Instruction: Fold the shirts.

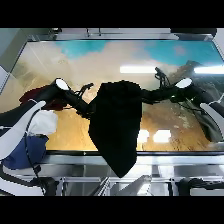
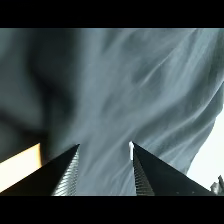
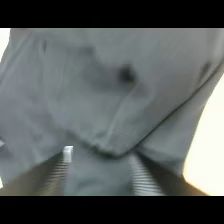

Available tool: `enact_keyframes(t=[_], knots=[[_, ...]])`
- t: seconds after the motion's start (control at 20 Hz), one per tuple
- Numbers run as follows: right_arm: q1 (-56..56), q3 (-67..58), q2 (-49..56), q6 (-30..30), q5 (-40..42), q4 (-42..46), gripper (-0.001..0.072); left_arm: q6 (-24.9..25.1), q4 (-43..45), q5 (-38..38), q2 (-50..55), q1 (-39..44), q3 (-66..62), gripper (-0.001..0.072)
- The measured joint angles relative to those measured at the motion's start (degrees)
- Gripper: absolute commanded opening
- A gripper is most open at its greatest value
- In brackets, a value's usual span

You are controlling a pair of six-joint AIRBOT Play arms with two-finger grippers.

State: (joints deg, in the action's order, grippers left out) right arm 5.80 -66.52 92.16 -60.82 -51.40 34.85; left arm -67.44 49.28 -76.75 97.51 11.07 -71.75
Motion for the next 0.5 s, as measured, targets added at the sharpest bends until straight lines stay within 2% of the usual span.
enact_keyframes(t=[0.2, 0.5], knots=[[-1.92, -0.83, 0.46, 0.0, 2.01, -0.09, 0.0637, -0.94, 0.5, -1.66, -3.39, -5.2, 2.4, 0.0342], [-1.49, -1.14, 3.96, 1.77, 2.95, -4.09, 0.0636, -1.07, -0.24, 6.62, -6.16, -4.76, 11.28, 0.0342]])
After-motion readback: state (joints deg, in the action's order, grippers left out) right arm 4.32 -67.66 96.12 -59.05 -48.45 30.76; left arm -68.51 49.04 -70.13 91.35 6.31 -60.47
